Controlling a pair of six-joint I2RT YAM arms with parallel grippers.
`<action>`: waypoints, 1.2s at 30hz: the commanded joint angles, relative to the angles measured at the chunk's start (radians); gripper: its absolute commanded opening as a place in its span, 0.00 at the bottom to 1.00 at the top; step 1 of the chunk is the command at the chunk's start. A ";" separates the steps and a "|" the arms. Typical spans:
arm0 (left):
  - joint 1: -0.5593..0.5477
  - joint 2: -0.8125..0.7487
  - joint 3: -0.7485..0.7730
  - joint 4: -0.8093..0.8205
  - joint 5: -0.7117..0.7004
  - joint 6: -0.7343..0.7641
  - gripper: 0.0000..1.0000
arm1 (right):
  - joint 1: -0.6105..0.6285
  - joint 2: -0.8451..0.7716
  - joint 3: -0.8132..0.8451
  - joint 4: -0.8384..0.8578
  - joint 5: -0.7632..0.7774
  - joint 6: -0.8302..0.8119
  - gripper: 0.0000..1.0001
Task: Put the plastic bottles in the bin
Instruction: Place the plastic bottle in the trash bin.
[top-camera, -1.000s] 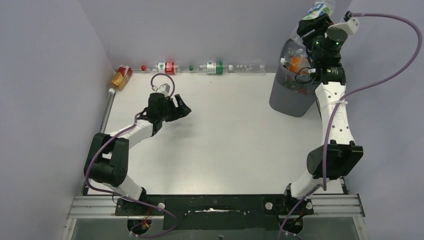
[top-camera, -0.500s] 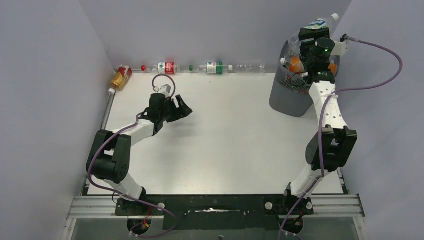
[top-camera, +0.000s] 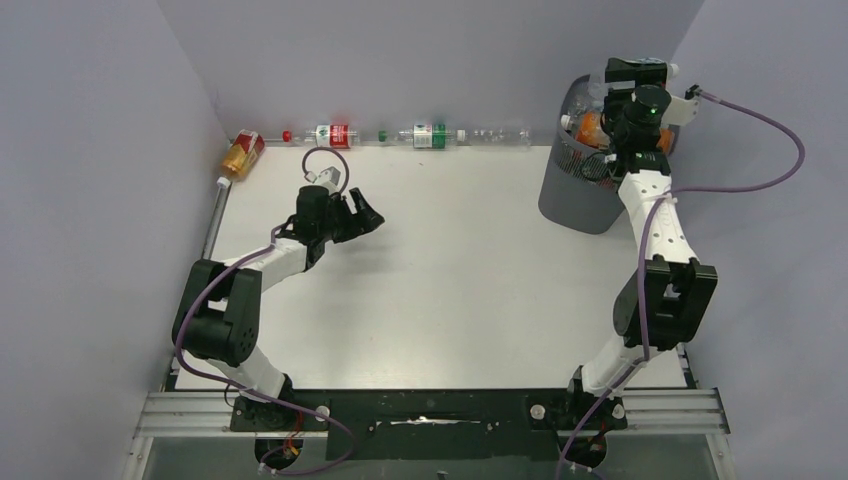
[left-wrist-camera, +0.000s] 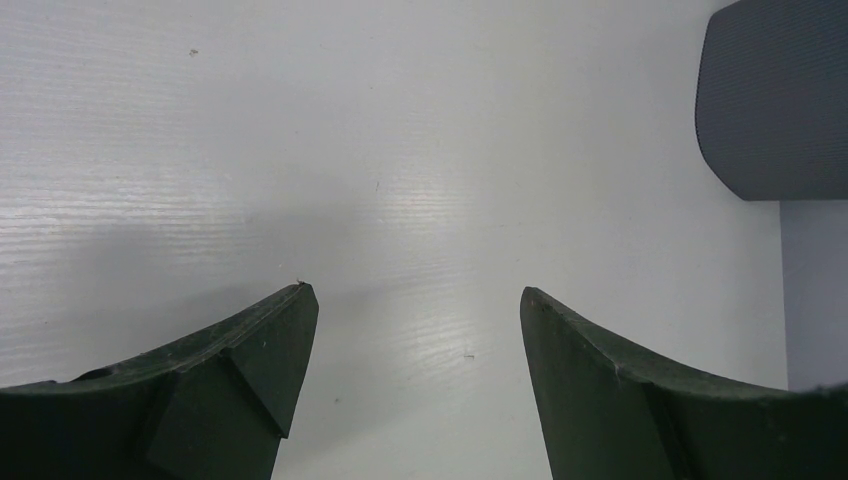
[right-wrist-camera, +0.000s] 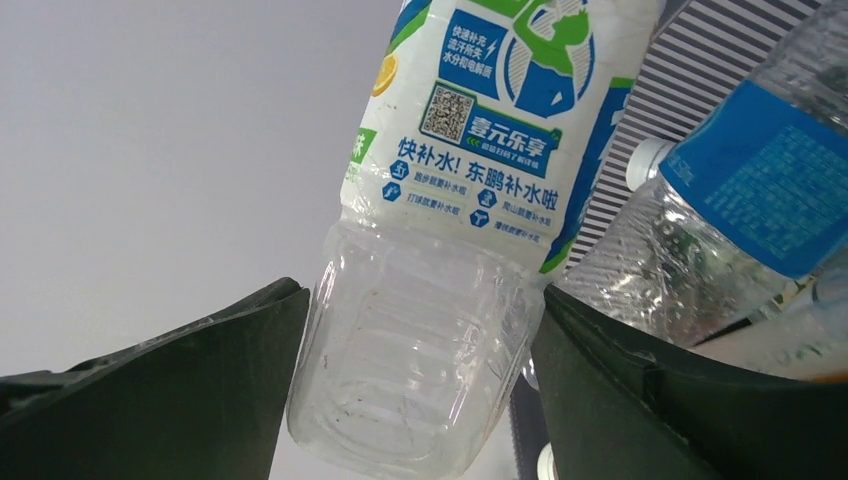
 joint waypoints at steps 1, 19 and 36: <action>0.006 -0.008 0.030 0.059 0.013 -0.003 0.75 | -0.003 -0.104 -0.034 0.080 0.019 0.015 0.81; -0.010 -0.063 0.012 0.040 -0.007 -0.007 0.75 | 0.013 -0.162 -0.052 0.041 -0.057 0.009 0.93; -0.007 -0.081 0.064 -0.024 -0.040 0.021 0.78 | 0.025 -0.245 -0.033 -0.001 -0.181 -0.098 0.95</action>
